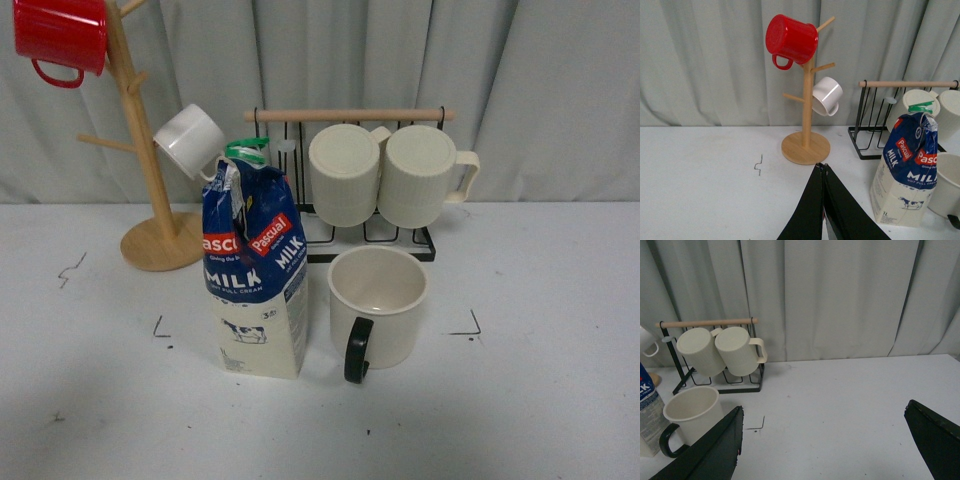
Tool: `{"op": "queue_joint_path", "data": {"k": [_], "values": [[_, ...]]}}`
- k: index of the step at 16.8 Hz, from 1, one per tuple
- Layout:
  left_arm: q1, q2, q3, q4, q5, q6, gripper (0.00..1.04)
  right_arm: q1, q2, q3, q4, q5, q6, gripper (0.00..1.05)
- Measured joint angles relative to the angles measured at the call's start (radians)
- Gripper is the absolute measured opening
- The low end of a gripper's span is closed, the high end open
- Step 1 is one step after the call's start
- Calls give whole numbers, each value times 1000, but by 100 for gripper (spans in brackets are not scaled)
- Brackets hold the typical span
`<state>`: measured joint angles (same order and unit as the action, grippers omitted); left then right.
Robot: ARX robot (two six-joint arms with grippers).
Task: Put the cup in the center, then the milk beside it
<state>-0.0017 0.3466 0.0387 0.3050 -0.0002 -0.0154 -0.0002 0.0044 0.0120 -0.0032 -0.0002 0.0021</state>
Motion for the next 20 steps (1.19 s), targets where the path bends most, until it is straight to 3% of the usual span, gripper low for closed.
{"op": "queue_joint_path", "data": {"k": [10, 11, 16, 20], "values": [[0, -180, -28, -139, 0, 0, 2, 0, 0, 0, 0, 0, 0, 98], [0, -293, -27, -309, 3, 1, 2, 0, 0, 0, 0, 0, 0, 98], [0, -338, -27, -310, 0, 0, 2, 0, 0, 0, 0, 0, 0, 98], [0, -338, -27, -309, 0, 1, 38, 0, 0, 0, 0, 0, 0, 98]]}}
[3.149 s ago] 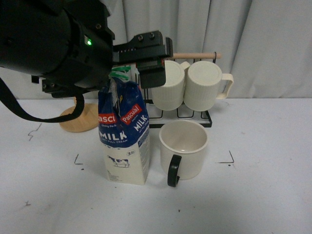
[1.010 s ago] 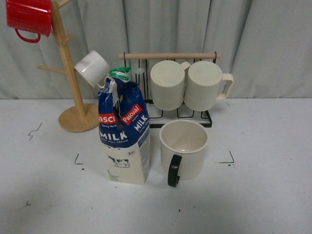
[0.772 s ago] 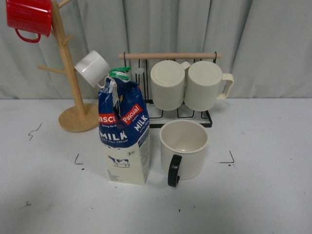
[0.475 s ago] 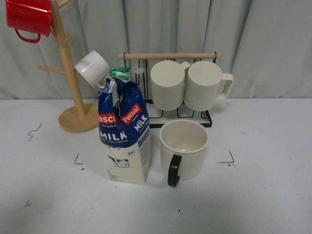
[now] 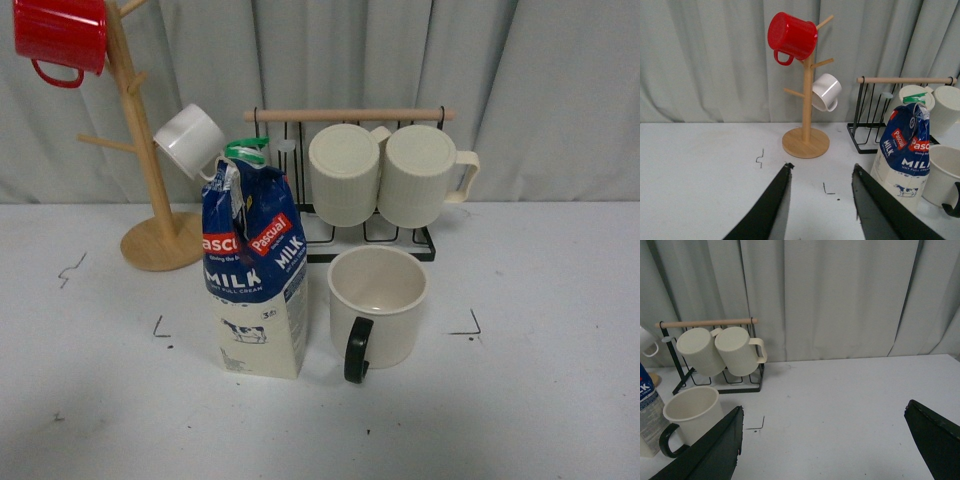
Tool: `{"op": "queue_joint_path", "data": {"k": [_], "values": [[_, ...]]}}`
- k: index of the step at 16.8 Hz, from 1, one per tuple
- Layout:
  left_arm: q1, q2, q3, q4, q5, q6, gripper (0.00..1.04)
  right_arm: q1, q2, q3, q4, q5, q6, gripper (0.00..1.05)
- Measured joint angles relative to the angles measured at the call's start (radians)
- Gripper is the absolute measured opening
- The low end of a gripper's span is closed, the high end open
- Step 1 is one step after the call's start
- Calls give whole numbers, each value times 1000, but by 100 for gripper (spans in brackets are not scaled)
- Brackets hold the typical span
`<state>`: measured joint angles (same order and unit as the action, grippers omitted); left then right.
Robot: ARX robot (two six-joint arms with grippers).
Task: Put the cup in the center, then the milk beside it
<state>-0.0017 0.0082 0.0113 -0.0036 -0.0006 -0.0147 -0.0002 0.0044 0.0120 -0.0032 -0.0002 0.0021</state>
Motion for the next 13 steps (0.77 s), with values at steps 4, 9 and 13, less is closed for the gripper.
{"op": "queue_joint_path", "data": {"k": [4, 9, 13], "values": [[0, 0, 0, 0, 0, 0, 85, 0, 0, 0, 0, 0, 0, 98], [0, 0, 0, 0, 0, 1, 98, 0, 0, 0, 0, 0, 0, 98], [0, 0, 0, 0, 0, 1, 98, 0, 0, 0, 0, 0, 0, 98]]}}
